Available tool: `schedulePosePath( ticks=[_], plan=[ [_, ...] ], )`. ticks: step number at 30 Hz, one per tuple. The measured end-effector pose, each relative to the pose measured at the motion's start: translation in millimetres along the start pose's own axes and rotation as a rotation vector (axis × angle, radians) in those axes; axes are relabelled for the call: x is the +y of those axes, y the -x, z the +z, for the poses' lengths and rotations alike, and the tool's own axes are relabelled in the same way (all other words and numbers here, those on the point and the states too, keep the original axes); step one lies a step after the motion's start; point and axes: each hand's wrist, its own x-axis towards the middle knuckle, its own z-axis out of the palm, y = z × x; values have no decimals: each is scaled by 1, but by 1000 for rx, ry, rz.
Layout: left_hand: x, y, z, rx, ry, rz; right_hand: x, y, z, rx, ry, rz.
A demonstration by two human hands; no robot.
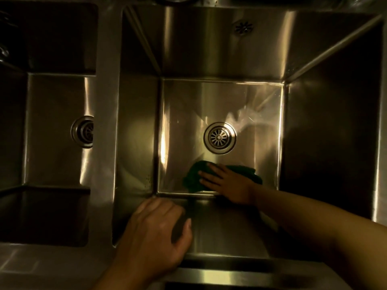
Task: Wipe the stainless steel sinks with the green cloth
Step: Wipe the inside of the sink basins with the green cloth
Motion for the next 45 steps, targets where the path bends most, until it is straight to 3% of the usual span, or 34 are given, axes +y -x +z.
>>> schedulePosePath(
  ticks=[7, 13, 16, 20, 24, 28, 30, 33, 39, 42, 45],
  plan=[
    [-1, -3, -3, -31, 5, 0, -2, -104, -27, 165, 211, -258],
    [-2, -1, -2, -42, -3, -26, 67, -155, -84, 126, 411, -415],
    [0, 0, 0, -35, -24, -60, 108, -155, -119, 208, 411, -182],
    [1, 1, 1, -33, -12, -75, 139, -136, -146, 263, 168, 165],
    [1, 2, 1, -25, -10, -69, 156, -90, -125, 369, 51, 325],
    [1, 2, 2, -5, -23, -61, 157, -20, -81, 558, -104, 782],
    [2, 2, 2, -2, -26, -62, 149, 11, -64, 528, -168, 995],
    [4, 2, 1, -3, -30, -76, 123, 37, -51, 318, -162, 1198],
    [7, 3, -1, -2, -29, -91, 38, 26, -52, -6, -299, 1304],
    [7, 4, 2, 1, -40, -96, 6, 15, -52, -266, -385, 1352],
    [6, 5, 3, -8, -40, -101, -22, 18, -53, -501, -435, 1226]
  ],
)
